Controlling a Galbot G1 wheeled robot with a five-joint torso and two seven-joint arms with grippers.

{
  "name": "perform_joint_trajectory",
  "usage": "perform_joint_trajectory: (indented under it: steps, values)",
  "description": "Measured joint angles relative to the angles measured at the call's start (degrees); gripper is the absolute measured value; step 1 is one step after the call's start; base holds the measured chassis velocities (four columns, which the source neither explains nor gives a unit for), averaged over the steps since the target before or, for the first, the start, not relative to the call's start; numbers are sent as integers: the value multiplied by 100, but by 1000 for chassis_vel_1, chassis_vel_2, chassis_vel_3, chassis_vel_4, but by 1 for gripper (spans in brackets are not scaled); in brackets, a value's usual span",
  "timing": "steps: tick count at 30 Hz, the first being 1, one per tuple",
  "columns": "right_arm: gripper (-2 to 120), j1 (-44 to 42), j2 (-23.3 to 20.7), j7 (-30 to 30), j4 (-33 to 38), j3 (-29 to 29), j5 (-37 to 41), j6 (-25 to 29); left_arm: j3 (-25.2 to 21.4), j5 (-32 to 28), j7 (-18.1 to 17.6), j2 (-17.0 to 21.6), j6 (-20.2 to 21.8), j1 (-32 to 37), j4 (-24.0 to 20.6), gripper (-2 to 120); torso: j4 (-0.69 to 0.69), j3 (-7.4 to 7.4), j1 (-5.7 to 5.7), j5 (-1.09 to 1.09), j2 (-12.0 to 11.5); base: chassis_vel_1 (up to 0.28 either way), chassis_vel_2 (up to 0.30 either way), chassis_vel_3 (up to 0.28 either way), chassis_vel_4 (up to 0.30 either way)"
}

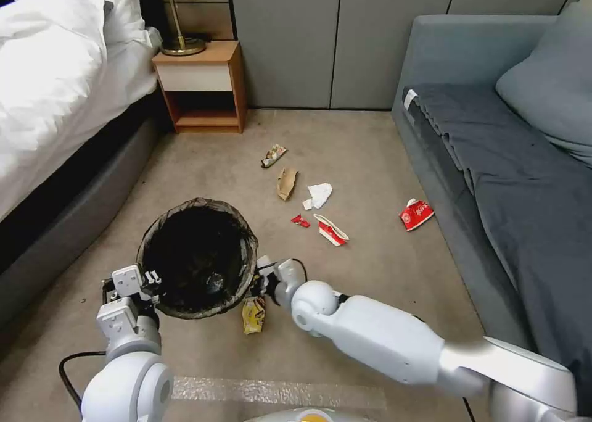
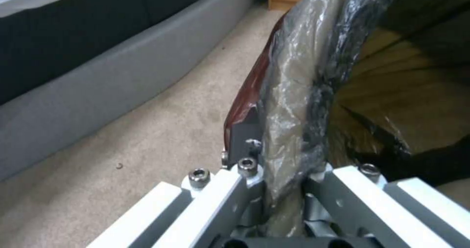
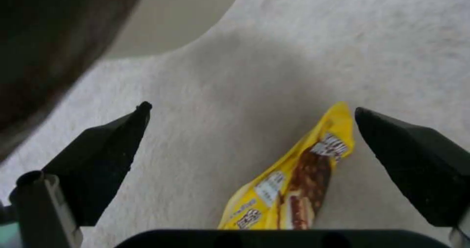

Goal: Pick up the trash bin, then pick up the garbage from the floor and place it into the trash bin.

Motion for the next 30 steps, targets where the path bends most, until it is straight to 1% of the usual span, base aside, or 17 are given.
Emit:
perform_joint_trajectory:
  steps: [3,4,5,6,7,9,12,15,18,19,23,28,30]
  values:
    - [100,19,326,-253,-579,-145,-245,43,22,62,-4,-15,-19,29,70,0,0,0,0,0,0,0,0,0,0]
    - [100,19,326,-253,-579,-145,-245,43,22,62,-4,-15,-19,29,70,0,0,0,0,0,0,0,0,0,0]
    - [100,-40,516,-369,-937,-152,-477,60,49,95,-2,-17,-20,51,79,0,0,-1,0,0,0,0,0,0,0]
    - [100,-80,627,-424,-1149,-152,-609,86,51,107,-1,-16,-20,59,79,0,-1,-1,0,1,0,0,0,0,0]
    - [100,-80,627,-424,-1149,-152,-609,86,51,107,-1,-16,-20,59,79,0,-1,-1,0,1,0,0,0,0,0]
    - [100,-162,819,-543,-1485,-122,-875,156,49,112,0,-7,-21,85,79,0,-1,-1,0,1,0,0,0,0,0]
    - [100,-240,982,-619,-1748,-48,-1090,227,36,112,2,5,-20,116,78,0,0,-1,0,1,0,0,0,0,0]
    - [100,-297,1050,-698,-1924,5,-1285,299,25,116,2,6,-21,137,77,0,0,-1,0,1,0,0,0,0,0]
    - [100,-401,1144,-806,-2286,137,-1563,459,22,137,2,-4,-26,160,74,0,-1,-1,0,1,0,0,0,0,0]
    - [100,-401,1144,-806,-2286,137,-1563,459,22,137,2,-4,-26,160,74,0,-1,-1,0,1,0,0,0,0,0]
    - [100,-444,1297,-883,-2669,271,-1680,556,24,163,3,-10,-26,170,70,0,-1,-1,0,1,0,0,0,0,0]
    - [100,-456,1328,-886,-2728,335,-1684,558,29,182,3,-14,-28,192,68,0,0,-1,0,2,0,0,0,0,0]
    - [100,-487,1260,-886,-2734,410,-1697,558,33,208,5,-14,-43,233,68,0,1,-1,0,2,0,0,0,0,0]
